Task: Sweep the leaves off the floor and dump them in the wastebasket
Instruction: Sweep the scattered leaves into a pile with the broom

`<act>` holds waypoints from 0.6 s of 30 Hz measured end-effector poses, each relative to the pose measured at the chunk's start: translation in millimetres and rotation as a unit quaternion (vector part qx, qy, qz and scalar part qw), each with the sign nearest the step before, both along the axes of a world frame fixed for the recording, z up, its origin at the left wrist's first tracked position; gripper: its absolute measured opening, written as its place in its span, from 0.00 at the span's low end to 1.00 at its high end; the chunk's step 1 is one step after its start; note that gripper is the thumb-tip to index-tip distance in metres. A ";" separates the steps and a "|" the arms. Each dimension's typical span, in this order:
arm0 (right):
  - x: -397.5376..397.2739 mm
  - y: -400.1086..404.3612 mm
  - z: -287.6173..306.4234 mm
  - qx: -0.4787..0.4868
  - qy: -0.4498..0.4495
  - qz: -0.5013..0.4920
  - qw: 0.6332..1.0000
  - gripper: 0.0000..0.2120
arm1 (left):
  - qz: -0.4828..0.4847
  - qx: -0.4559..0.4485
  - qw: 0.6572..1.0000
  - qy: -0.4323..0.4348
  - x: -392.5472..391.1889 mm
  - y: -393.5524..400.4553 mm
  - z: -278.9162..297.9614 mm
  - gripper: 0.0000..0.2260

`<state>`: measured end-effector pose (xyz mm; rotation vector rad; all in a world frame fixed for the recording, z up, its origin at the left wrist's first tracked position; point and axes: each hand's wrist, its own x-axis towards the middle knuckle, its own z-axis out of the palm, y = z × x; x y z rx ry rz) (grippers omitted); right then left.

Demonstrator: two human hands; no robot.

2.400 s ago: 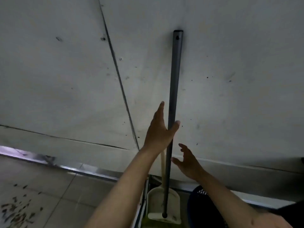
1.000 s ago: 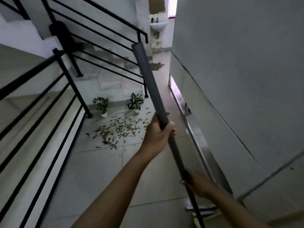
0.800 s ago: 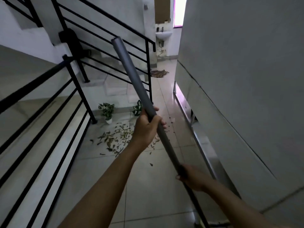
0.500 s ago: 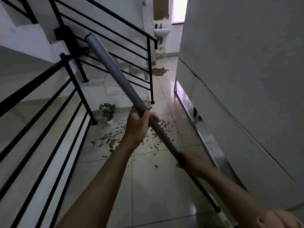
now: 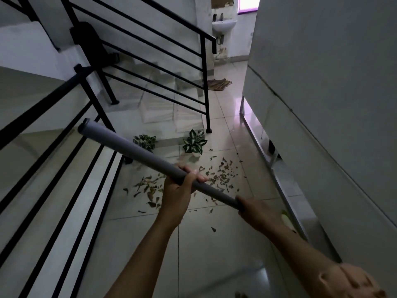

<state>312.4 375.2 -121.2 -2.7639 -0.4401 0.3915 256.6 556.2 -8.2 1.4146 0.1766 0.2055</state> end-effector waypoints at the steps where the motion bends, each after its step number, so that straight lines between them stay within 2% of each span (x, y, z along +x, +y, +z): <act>1: 12.7 0.8 -1.8 -0.005 0.004 0.004 1.000 0.12 | 0.000 0.007 1.000 0.010 8.9 0.5 -1.2 0.09; 6: 92.7 2.1 -14.8 -0.018 0.009 0.040 0.999 0.18 | 0.025 0.045 0.997 0.055 68.1 4.3 -0.7 0.10; 9: 132.3 13.1 -17.4 -0.031 0.026 0.044 0.998 0.16 | 0.056 0.029 0.995 0.075 95.2 10.3 -9.4 0.07; 14: 194.8 36.6 -28.6 -0.041 0.025 0.052 0.997 0.14 | 0.115 -0.011 0.991 0.063 143.4 21.2 -27.0 0.10; 16: 216.4 45.9 -33.1 -0.029 0.021 0.041 0.999 0.11 | 0.116 0.008 0.992 0.054 163.0 24.8 -28.9 0.10; 18: 241.2 54.3 -35.3 -0.027 0.012 0.039 0.999 0.10 | 0.106 0.029 0.993 0.032 185.4 28.9 -30.1 0.14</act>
